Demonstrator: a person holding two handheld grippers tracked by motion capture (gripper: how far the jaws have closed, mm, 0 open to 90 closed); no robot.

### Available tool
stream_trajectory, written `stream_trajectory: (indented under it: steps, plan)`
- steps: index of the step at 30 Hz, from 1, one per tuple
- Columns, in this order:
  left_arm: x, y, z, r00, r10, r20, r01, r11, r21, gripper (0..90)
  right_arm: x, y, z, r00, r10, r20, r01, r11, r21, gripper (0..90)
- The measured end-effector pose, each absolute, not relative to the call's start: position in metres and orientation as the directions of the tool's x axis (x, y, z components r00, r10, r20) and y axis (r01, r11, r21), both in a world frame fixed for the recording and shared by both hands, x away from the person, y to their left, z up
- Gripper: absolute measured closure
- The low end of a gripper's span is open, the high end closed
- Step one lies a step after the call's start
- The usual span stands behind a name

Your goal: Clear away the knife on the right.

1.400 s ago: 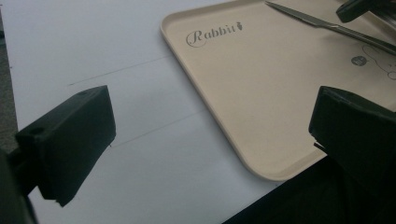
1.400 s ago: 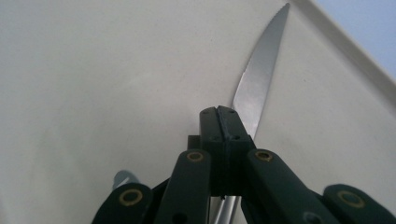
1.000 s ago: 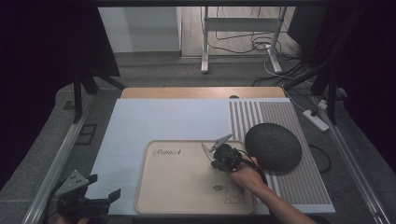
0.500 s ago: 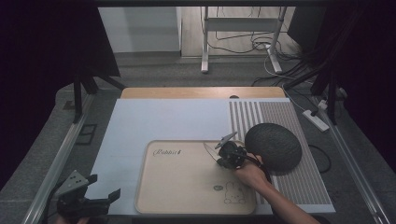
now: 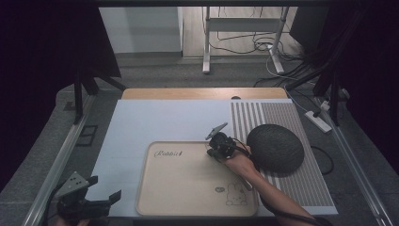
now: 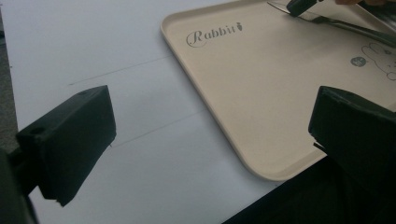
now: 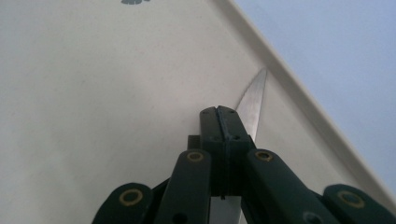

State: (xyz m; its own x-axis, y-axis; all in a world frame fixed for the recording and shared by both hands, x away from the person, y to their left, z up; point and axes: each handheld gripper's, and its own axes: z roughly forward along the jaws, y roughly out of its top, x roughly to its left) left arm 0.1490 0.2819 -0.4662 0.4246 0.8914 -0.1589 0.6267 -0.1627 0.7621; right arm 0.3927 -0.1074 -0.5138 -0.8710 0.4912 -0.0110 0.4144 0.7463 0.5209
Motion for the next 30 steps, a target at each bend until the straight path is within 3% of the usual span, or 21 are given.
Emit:
stream_trajectory:
  steps: [18, 30]
  plan:
    - [0.149, 0.282, -0.466, 0.424, 0.892, -0.155, 0.627, -0.165, 0.761, 1.1, 0.398, -0.110, -0.512, -0.852, 0.523, -0.011, 0.453, 0.748, 0.485, 90.0]
    - [0.150, 0.281, -0.466, 0.428, 0.891, -0.150, 0.627, -0.173, 0.760, 1.1, 0.391, -0.171, -0.507, -0.795, 0.606, -0.009, 0.536, 0.709, 0.458, 90.0]
